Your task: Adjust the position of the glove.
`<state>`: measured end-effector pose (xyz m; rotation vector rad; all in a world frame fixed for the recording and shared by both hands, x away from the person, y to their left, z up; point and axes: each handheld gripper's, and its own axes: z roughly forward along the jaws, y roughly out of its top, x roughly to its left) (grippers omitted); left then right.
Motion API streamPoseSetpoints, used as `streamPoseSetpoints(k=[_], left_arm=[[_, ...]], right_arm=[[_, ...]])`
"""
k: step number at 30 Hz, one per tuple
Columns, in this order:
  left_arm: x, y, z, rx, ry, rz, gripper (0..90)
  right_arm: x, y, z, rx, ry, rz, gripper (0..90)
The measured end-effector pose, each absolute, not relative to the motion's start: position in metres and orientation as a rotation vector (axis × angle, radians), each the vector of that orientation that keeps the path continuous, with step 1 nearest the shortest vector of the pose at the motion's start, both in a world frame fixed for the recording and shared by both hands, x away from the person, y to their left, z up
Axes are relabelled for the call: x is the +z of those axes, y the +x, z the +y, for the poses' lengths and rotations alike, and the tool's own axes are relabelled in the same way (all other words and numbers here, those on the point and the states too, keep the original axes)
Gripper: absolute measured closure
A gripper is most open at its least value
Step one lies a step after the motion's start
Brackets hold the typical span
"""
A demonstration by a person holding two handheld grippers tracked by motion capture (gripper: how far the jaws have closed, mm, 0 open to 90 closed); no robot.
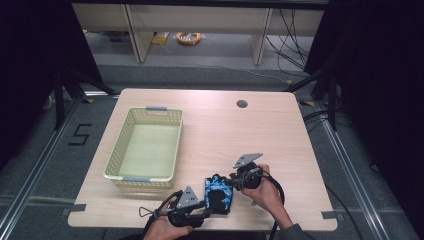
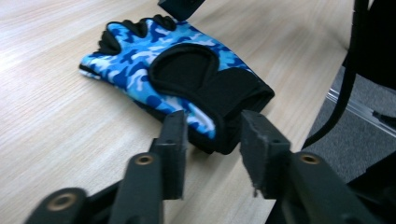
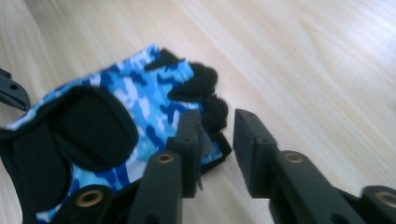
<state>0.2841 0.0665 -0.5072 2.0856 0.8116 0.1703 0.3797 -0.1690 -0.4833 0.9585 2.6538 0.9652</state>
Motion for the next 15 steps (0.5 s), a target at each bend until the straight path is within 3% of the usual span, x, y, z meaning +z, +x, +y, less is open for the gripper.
streamPoseSetpoints(k=[7, 15], left_arm=[[-0.514, 0.281, 0.059, 0.177, 2.118, 0.813, 42.5], [-0.519, 0.282, 0.054, 0.215, 2.147, 0.797, 45.8]], right_arm=[[-0.491, 0.386, -0.163, 0.936, 0.998, 2.715, 61.6], [-0.499, 0.388, -0.164, 0.967, 1.031, 2.71, 62.5]])
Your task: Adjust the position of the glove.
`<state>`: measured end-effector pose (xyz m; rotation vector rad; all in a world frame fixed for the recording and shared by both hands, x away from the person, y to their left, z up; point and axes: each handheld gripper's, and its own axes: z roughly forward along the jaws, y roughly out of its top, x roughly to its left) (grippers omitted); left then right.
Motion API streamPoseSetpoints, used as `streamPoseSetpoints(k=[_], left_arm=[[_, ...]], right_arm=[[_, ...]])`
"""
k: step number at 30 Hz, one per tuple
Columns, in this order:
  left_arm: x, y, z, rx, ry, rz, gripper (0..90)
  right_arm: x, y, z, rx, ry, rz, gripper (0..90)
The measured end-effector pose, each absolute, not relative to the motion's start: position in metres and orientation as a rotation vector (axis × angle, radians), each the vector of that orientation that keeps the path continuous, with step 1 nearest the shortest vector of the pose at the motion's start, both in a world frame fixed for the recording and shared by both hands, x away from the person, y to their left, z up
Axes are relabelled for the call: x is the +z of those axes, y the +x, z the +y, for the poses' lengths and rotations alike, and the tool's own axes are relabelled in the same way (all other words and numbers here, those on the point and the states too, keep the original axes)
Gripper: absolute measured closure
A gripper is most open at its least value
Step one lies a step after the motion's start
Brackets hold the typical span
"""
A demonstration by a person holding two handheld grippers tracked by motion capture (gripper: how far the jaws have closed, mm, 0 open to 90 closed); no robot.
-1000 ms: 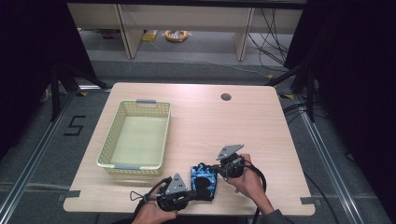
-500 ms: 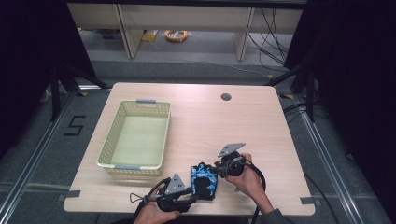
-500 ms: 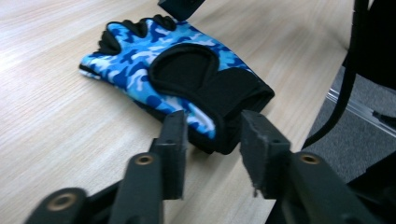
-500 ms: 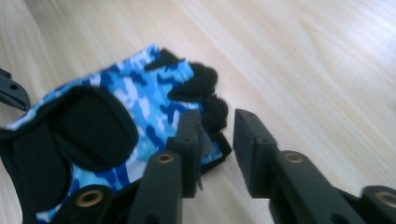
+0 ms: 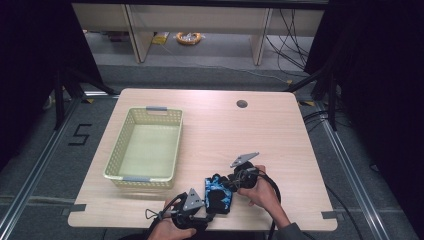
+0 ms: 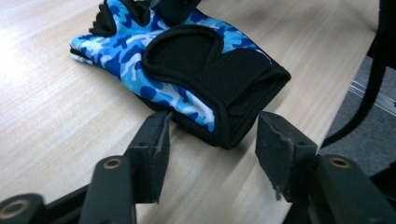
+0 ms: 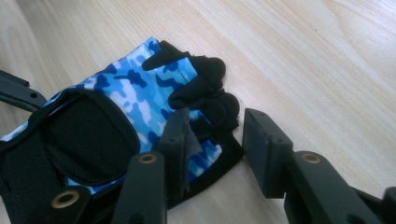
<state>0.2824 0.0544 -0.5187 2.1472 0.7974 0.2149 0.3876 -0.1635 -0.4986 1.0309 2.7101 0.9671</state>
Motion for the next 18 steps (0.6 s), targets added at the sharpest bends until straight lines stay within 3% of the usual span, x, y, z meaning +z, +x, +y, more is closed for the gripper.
streamPoseSetpoints(k=[8, 18], left_arm=[[-0.52, 0.286, 0.055, 0.297, 2.162, 0.754, 69.6], [-0.518, 0.29, 0.059, 0.298, 2.179, 0.732, 76.6]], right_arm=[[-0.501, 0.382, -0.169, 1.009, 1.049, 2.735, 77.8], [-0.503, 0.379, -0.176, 1.086, 1.042, 2.73, 81.8]])
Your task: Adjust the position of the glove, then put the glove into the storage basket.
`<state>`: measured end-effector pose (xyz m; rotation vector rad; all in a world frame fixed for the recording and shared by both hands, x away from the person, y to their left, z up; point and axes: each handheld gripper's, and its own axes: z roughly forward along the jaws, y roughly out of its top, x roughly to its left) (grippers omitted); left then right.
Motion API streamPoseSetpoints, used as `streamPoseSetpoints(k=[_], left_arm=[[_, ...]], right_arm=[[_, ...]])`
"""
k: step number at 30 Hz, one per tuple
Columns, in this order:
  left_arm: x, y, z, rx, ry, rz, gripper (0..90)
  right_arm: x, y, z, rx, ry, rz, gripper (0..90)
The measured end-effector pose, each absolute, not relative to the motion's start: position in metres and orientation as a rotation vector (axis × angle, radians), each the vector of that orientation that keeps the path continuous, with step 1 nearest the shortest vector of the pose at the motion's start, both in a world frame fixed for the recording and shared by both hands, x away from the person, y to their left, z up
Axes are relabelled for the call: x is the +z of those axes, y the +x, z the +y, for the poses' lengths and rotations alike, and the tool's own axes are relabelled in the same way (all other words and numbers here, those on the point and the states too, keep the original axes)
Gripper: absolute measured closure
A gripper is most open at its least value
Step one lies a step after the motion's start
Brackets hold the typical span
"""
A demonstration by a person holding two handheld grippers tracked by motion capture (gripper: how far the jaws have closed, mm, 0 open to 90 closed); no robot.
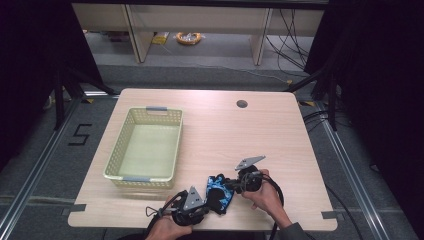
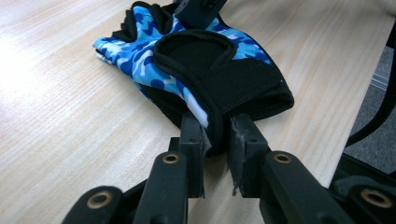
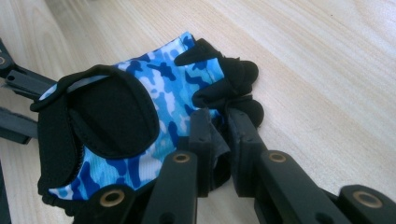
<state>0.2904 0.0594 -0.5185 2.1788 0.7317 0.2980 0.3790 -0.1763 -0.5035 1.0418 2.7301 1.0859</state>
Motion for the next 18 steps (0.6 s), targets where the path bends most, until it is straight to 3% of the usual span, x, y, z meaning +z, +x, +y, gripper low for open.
streamPoseSetpoints(k=[18], left_arm=[[-0.5091, 0.2932, 0.0672, 0.286, 2.137, 0.716, 80.0]], right_arm=[[-0.4992, 0.3729, -0.1706, 1.069, 1.026, 2.71, 82.8]])
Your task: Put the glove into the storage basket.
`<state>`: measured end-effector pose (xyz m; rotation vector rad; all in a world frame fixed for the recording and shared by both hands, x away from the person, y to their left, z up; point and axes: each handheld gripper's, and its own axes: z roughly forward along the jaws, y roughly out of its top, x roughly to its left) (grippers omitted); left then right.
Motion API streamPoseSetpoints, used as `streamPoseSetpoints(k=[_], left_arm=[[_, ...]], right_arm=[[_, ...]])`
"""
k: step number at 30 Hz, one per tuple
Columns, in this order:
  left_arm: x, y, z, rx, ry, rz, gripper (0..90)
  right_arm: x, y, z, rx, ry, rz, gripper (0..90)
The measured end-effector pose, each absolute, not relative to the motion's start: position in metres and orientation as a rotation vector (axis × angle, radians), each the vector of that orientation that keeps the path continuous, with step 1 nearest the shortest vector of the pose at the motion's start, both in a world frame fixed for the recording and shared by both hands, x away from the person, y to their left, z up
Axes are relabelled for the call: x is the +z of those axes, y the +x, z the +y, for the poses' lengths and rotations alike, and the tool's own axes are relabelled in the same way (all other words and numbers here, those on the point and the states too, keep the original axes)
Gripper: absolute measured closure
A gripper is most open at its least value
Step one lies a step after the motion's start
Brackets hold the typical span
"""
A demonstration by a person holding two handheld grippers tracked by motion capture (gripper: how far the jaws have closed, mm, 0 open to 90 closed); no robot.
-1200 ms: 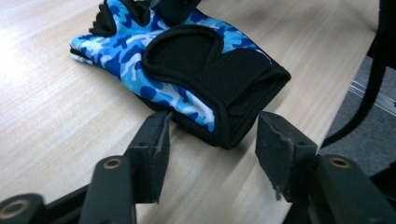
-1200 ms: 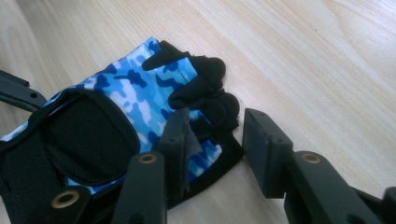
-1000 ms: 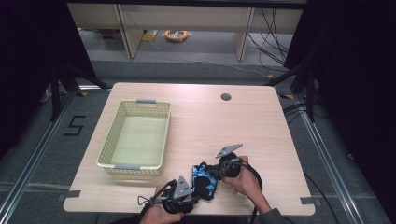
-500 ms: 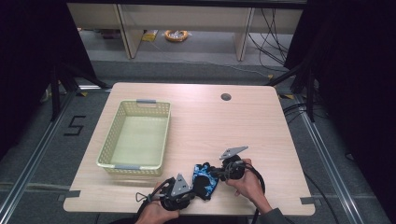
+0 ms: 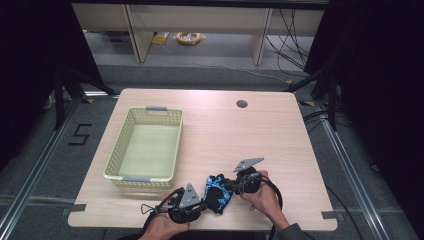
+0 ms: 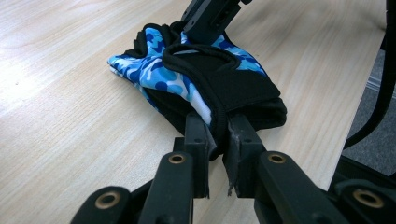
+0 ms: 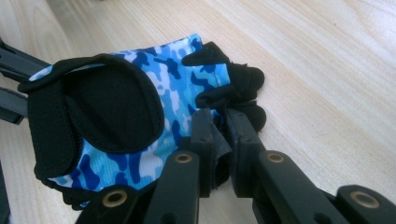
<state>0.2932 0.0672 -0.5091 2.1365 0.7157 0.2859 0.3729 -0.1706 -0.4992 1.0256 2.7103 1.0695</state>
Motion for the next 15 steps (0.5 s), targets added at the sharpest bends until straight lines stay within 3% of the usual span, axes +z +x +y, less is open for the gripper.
streamPoseSetpoints(k=[15], left_arm=[[-0.49, 0.29, 0.082, 0.292, 2.097, 0.695, 80.8]], right_arm=[[-0.477, 0.37, -0.163, 1.145, 0.98, 2.678, 83.0]])
